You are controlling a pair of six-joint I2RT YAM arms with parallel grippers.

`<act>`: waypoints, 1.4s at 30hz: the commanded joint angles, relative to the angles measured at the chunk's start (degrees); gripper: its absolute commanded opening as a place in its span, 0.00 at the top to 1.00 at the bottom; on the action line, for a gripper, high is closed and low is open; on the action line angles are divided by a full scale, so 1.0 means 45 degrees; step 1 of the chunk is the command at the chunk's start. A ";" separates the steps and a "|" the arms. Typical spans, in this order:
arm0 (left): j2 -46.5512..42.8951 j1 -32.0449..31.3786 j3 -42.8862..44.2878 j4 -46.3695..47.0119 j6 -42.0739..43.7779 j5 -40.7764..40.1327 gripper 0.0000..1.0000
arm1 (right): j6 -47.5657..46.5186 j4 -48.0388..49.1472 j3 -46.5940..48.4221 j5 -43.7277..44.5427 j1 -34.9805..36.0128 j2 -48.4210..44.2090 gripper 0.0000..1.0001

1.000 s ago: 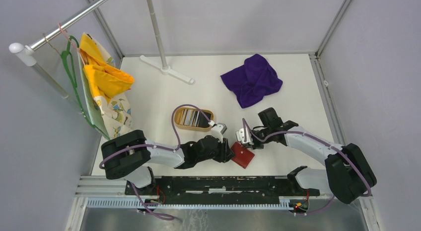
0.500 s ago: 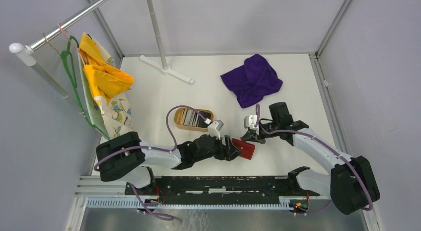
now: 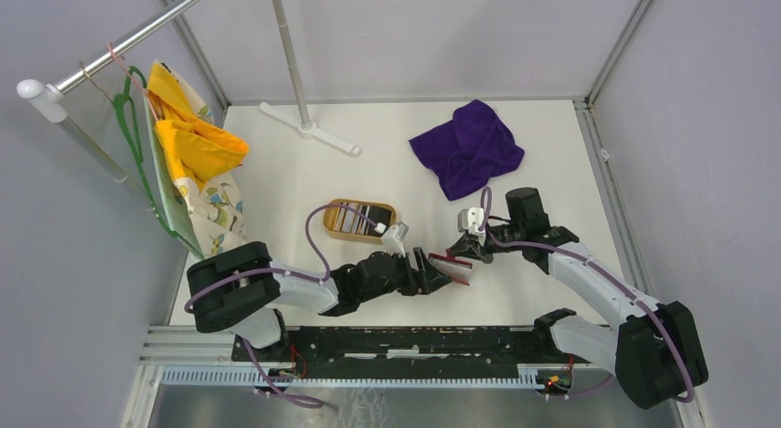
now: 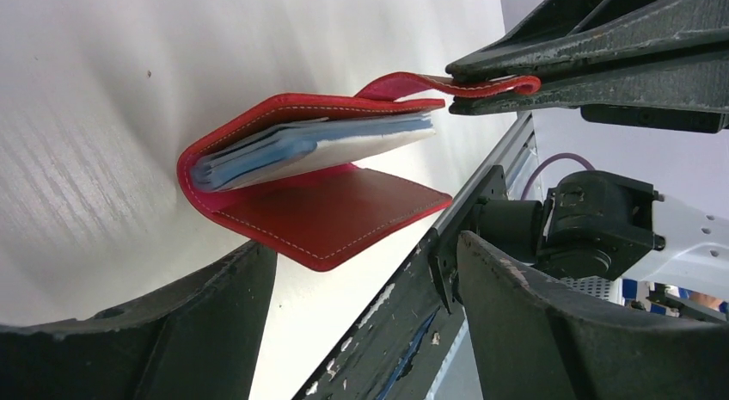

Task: Put the credit cards into the card holder
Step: Open the card holder at the center of the board.

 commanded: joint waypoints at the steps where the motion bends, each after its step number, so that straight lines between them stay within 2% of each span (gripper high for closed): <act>1: 0.0318 0.0051 0.0255 0.0716 -0.0685 -0.0489 0.17 | 0.0245 0.0599 -0.0014 -0.0216 -0.0047 -0.0193 1.00; 6: 0.0866 0.0118 0.0546 0.0498 -0.0614 -0.0637 0.22 | 0.0246 0.0627 -0.0014 -0.0246 -0.0086 -0.0417 1.00; 9: 0.0873 0.0138 0.0695 -0.0085 -0.0241 -0.0862 0.38 | 0.0264 0.0624 0.0025 0.0166 -0.0185 -0.0570 1.00; 12: 0.0610 0.0127 0.1073 -0.1561 0.0470 -0.1263 0.53 | 0.0098 0.0512 0.0084 0.0998 -0.0341 -0.0779 1.00; 16: 0.0357 0.0128 0.1728 -0.3647 0.1788 -0.1892 0.81 | -0.0265 0.0478 -0.0010 0.2757 -0.0439 -0.1049 1.00; 19: 0.0452 0.0132 0.2227 -0.4660 0.2884 -0.2182 0.96 | -0.0337 0.0564 -0.0118 0.4191 -0.0506 -0.1086 1.00; 20: 0.0577 0.0143 0.2368 -0.4931 0.3295 -0.2245 0.98 | -0.0332 0.0597 -0.0148 0.4560 -0.0539 -0.1084 1.00; 24: 0.0905 0.0248 0.2881 -0.5476 0.4269 -0.2363 0.98 | -0.0266 0.0923 -0.0504 0.6563 -0.0577 -0.0935 0.99; 28: 0.1284 0.0430 0.3616 -0.6218 0.5240 -0.2264 0.98 | -0.0248 0.0814 -0.0658 0.9024 -0.0573 -0.0081 0.93; 31: 0.1653 0.0819 0.4208 -0.6640 0.5942 -0.1714 0.98 | -0.0117 0.0312 -0.0443 1.0028 -0.0616 0.0804 0.88; 37: 0.2789 0.1927 0.5348 -0.7228 0.7047 -0.0079 0.98 | 0.0848 0.0019 0.0070 1.0975 -0.0964 0.1515 0.71; 40: 0.3197 0.2138 0.5886 -0.7468 0.7387 0.0532 0.98 | 0.1160 0.0050 0.0272 1.0454 -0.1529 0.0739 0.60; 42: 0.3392 0.2136 0.6316 -0.7748 0.7537 0.0829 0.98 | 0.1082 0.0147 0.0262 0.9586 -0.1838 -0.0234 0.49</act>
